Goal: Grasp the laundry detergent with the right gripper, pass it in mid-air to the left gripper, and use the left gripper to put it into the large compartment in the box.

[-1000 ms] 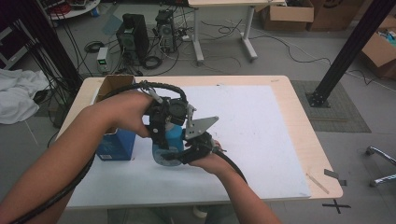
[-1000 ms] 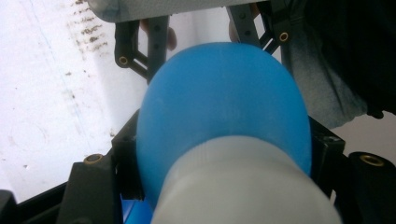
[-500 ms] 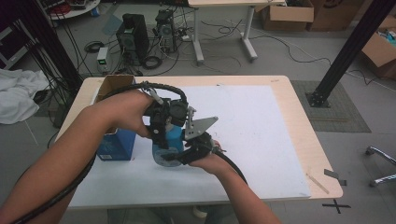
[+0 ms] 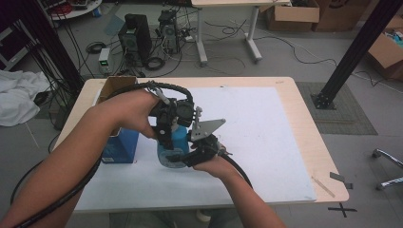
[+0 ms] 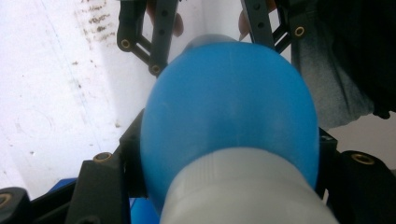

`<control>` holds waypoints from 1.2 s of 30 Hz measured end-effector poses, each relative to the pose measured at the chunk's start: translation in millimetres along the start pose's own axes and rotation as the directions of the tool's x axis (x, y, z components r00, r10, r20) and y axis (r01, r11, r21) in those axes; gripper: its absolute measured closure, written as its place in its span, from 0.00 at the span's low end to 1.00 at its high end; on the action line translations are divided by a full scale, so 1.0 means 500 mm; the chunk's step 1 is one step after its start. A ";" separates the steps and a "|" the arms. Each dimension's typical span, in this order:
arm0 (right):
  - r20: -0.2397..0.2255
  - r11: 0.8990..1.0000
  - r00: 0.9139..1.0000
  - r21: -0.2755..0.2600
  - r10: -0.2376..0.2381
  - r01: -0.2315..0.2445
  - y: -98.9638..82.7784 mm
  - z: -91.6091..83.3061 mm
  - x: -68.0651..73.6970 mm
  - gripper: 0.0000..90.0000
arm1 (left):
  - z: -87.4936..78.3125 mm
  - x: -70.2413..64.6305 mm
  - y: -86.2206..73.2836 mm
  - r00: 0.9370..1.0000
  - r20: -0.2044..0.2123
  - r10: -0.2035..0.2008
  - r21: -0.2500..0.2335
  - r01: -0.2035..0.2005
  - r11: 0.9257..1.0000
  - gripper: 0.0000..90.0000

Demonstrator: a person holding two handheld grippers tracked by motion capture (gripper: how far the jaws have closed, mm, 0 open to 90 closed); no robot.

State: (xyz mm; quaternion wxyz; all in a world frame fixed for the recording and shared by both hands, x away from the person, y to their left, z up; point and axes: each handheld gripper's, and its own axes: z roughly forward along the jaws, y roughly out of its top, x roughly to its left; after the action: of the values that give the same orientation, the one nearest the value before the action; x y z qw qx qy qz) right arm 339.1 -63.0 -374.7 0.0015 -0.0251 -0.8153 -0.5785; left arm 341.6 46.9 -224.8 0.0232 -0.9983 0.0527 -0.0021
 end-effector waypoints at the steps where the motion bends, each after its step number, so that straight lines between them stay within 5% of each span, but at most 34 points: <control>1: -0.004 1.000 1.000 -0.004 0.005 -0.005 -0.001 -0.001 -0.001 0.45 | -0.001 0.000 0.001 1.000 0.001 -0.002 -0.004 0.002 1.000 0.43; 13: -0.005 0.999 1.000 -0.035 0.028 -0.028 -0.004 -0.037 -0.006 0.26 | -0.009 0.005 -0.007 1.000 0.009 -0.015 -0.005 0.015 1.000 0.43; 22: 0.023 1.000 0.999 0.006 0.023 -0.024 0.007 -0.086 -0.006 0.15 | -0.035 0.020 -0.026 0.996 0.022 -0.088 -0.013 0.088 0.996 0.43; 26: 0.045 0.994 0.998 0.099 0.051 -0.056 0.024 -0.120 -0.017 0.07 | -0.053 0.040 -0.040 0.983 0.057 -0.176 -0.020 0.177 0.984 0.42; 30: 0.049 0.984 0.997 0.167 0.057 -0.065 0.041 -0.140 -0.025 0.02 | -0.066 0.050 -0.048 0.973 0.061 -0.221 -0.025 0.223 0.974 0.42; 32: 0.050 0.976 0.997 0.208 0.052 -0.061 0.050 -0.147 -0.027 0.00 | -0.082 0.057 -0.059 0.961 0.058 -0.270 -0.022 0.271 0.962 0.42; 33: 0.052 0.972 0.998 0.231 0.044 -0.055 0.056 -0.152 -0.028 0.00 | -0.082 0.057 -0.059 0.961 0.058 -0.270 -0.022 0.271 0.962 0.42; 34: 0.049 0.966 0.998 0.253 0.041 -0.052 0.062 -0.156 -0.029 0.00 | -0.094 0.061 -0.068 0.952 0.057 -0.299 -0.023 0.301 0.953 0.42; 35: 0.049 0.966 0.998 0.253 0.041 -0.052 0.062 -0.156 -0.029 0.00 | -0.094 0.061 -0.068 0.952 0.057 -0.299 -0.023 0.301 0.953 0.42; 36: 0.044 0.954 0.999 0.295 0.031 -0.043 0.074 -0.167 -0.031 0.00 | -0.105 0.063 -0.078 0.942 0.059 -0.332 -0.022 0.334 0.942 0.42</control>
State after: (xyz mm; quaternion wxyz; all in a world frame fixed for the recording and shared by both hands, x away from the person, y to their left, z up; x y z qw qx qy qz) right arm 353.9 -130.1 -312.6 0.0003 -0.0512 -0.8919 -0.4492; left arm 376.8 79.8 -170.6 0.0080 -0.9928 -0.1172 0.0219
